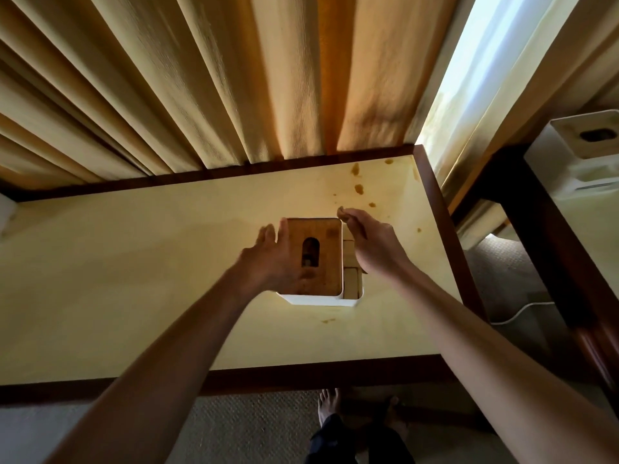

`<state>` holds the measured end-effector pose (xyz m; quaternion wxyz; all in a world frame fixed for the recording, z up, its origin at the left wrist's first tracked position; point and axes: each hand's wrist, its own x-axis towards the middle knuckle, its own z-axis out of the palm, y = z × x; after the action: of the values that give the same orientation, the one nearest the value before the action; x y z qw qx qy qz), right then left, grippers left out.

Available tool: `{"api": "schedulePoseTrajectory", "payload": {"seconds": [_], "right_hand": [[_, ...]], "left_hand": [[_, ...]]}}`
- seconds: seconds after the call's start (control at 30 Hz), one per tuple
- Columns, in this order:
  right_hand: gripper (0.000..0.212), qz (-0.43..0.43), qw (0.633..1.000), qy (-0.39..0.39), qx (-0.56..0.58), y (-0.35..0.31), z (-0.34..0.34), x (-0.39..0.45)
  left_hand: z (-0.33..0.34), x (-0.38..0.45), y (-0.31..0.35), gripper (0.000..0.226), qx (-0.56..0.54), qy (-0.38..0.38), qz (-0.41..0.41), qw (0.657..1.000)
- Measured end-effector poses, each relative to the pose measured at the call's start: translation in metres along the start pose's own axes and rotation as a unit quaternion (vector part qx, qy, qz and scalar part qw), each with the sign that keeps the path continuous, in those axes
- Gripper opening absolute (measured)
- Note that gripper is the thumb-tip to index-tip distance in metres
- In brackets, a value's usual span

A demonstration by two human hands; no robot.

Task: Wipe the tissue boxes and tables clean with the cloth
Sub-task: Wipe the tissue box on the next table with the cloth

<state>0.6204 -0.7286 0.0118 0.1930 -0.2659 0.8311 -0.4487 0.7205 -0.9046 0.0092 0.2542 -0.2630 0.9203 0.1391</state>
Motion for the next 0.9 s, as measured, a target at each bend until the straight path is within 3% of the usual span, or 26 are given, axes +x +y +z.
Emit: {"api": "schedulePoseTrajectory", "payload": {"seconds": [0.17,0.33,0.6,0.9], "right_hand": [[0.026,-0.111,0.988,-0.068,-0.088,-0.003,0.013,0.011],[0.05,-0.083,0.95,-0.177,-0.241,0.013,0.027,0.024],[0.054,-0.102,0.957,-0.175,-0.208,0.021,0.035,0.011],[0.072,-0.108,0.949,-0.221,-0.197,0.029,0.05,-0.089]], "left_hand": [[-0.019,0.012,-0.015,0.16,0.082,-0.08,0.135,0.984],[-0.028,0.029,-0.014,0.167,0.158,-0.092,0.16,0.97],[-0.026,0.032,-0.013,0.165,0.176,-0.075,0.166,0.967],[-0.023,0.033,-0.015,0.166,0.163,-0.057,0.172,0.97]]}}
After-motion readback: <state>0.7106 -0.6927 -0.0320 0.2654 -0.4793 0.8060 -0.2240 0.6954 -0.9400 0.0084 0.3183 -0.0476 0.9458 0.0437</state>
